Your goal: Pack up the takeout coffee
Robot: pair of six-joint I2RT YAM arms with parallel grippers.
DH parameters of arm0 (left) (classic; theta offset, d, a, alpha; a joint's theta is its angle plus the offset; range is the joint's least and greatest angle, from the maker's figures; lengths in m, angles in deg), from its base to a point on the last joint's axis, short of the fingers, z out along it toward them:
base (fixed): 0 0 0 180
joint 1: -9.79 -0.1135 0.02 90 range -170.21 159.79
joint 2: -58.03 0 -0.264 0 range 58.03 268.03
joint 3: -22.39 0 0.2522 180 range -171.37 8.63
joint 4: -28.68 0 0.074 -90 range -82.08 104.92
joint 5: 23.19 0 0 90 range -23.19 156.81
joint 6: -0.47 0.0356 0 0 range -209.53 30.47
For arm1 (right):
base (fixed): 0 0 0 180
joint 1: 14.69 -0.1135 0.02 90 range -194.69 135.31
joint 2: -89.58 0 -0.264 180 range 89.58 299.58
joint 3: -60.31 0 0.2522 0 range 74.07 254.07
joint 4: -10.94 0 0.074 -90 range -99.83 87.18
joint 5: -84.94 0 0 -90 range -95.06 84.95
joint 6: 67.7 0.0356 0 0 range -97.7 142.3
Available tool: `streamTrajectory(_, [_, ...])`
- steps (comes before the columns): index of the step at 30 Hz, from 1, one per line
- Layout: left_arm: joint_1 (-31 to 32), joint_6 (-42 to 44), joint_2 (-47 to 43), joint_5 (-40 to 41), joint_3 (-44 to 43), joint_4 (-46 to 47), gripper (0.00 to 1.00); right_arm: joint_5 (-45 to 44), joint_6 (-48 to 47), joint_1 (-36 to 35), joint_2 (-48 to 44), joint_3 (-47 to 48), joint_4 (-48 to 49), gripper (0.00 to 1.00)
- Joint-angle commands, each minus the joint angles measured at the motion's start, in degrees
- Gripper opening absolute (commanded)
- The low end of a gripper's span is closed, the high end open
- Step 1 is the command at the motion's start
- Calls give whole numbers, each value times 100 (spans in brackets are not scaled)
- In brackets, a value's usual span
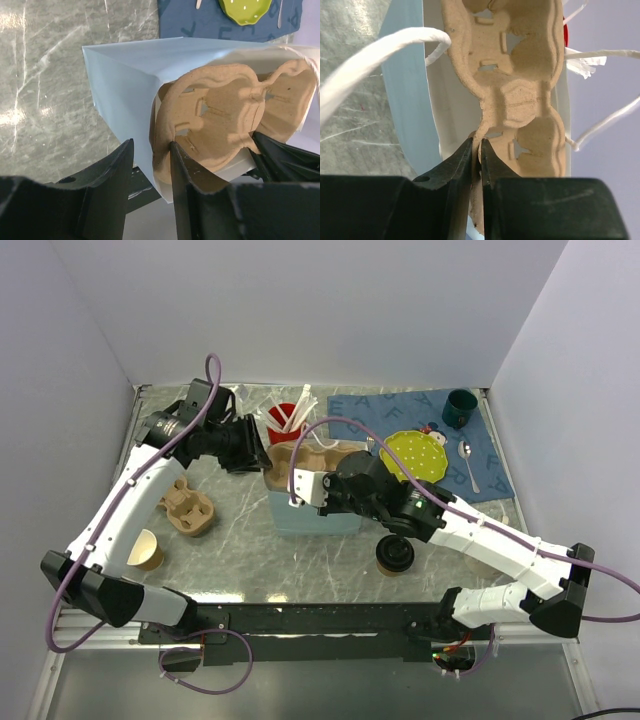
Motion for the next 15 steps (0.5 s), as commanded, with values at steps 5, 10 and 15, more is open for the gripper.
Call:
streamTrajectory(5, [-17,167,43,187,76,232,40,186,3,71,36,11,-155,17])
streamTrajectory(10, [-17,176,52,213,199,311,40,309,99,97,-69,2,-173,39])
streamTrajectory(15, [-17,211,78,213,304,364,40,449,222,132,-8,168,-419,53])
